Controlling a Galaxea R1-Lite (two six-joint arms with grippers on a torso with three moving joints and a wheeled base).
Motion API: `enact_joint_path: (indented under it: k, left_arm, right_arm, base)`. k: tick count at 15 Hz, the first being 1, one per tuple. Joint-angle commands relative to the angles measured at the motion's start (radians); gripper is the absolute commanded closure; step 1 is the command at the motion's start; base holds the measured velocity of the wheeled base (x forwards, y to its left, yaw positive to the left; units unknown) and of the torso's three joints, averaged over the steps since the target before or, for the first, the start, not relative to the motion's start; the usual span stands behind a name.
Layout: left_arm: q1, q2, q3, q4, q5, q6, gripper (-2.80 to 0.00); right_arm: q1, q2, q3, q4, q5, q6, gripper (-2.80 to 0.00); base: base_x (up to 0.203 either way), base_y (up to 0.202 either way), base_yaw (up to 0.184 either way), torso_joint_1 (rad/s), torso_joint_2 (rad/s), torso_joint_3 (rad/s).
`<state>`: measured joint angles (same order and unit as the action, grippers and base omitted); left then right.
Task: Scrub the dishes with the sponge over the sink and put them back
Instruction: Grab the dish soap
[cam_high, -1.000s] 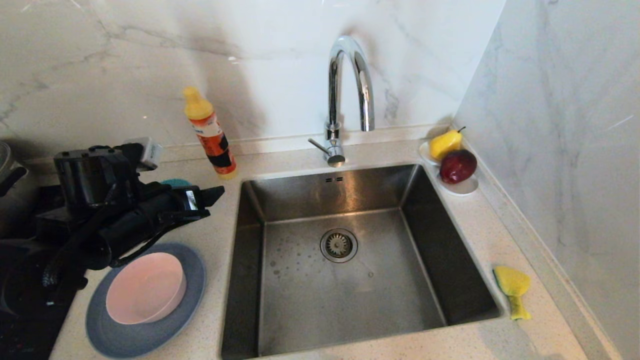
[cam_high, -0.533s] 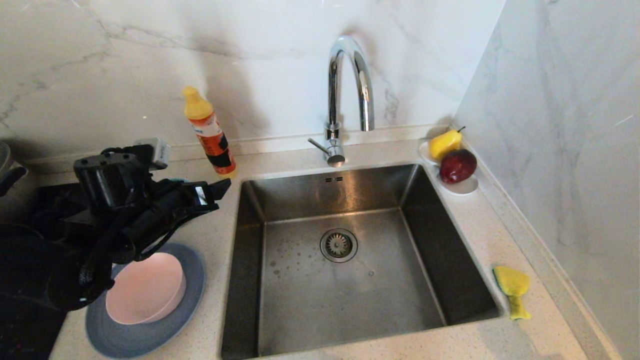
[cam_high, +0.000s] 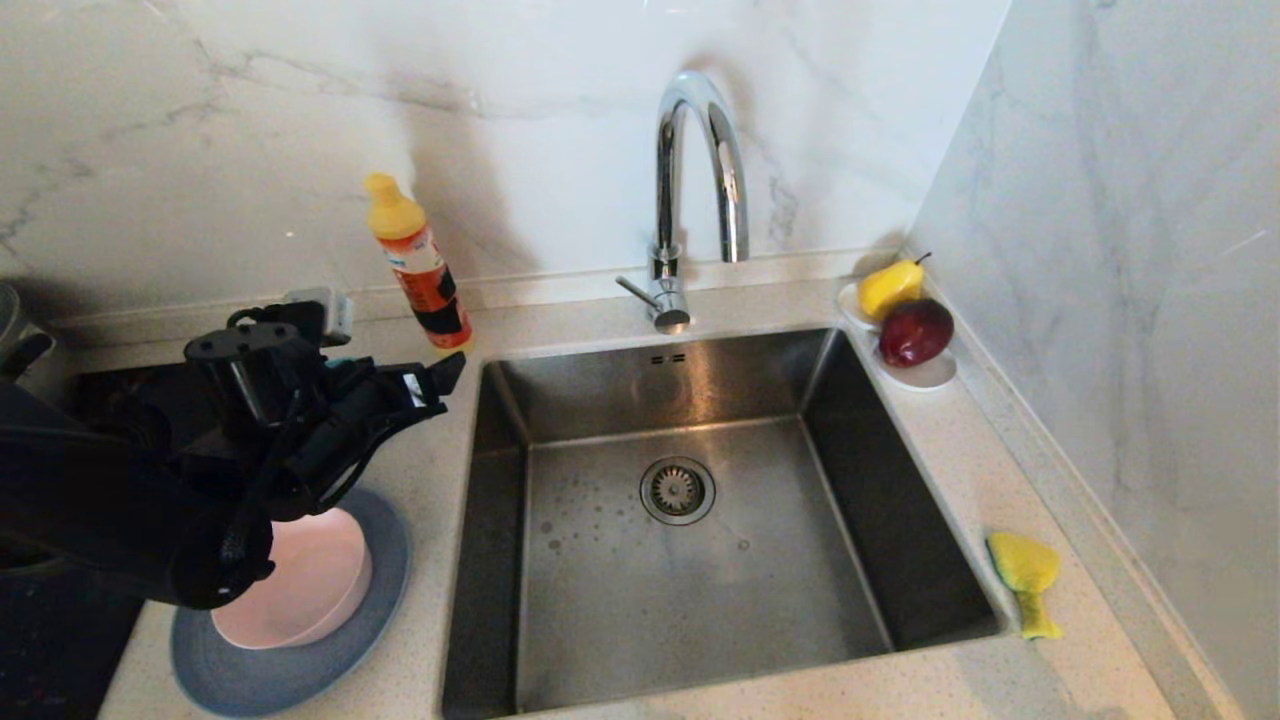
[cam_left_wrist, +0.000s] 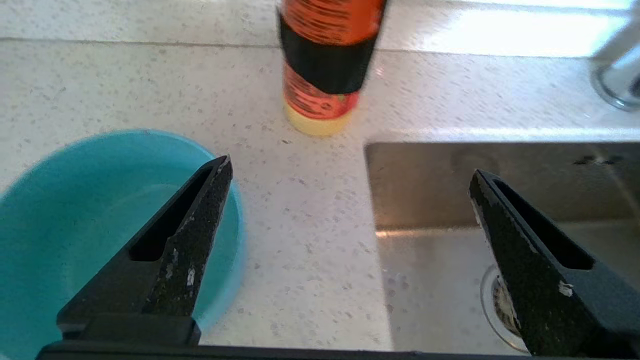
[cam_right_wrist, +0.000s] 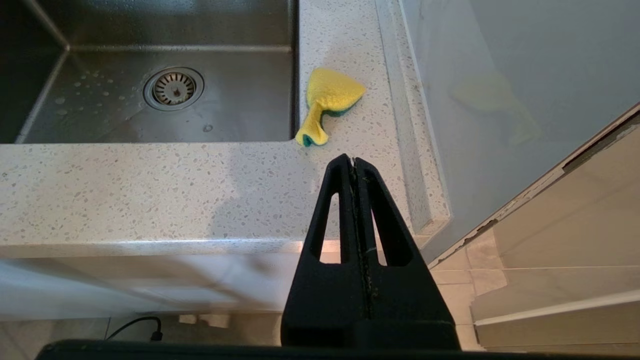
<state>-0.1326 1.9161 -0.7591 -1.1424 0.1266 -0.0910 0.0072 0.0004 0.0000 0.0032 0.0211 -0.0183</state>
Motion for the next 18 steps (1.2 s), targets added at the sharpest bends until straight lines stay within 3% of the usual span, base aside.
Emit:
enact_joint_path:
  k: [1, 7, 18]
  left_arm:
    - [0.011, 0.008, -0.011, -0.008, 0.001, 0.001, -2.8]
    - [0.011, 0.074, -0.048, -0.095, -0.001, 0.02, -2.8]
    - [0.024, 0.156, -0.148, -0.097, -0.001, 0.027, -2.8]
  right_arm:
    - [0.0, -0.002, 0.0, 0.0, 0.0, 0.0, 0.0]
    - [0.0, -0.002, 0.0, 0.0, 0.0, -0.001, 0.0]
    - [0.0, -0.002, 0.0, 0.0, 0.0, -0.002, 0.0]
  base:
    - [0.0, 0.0, 0.0, 0.0, 0.0, 0.0]
    - [0.0, 0.0, 0.0, 0.0, 0.0, 0.0]
    - [0.0, 0.0, 0.0, 0.0, 0.0, 0.0]
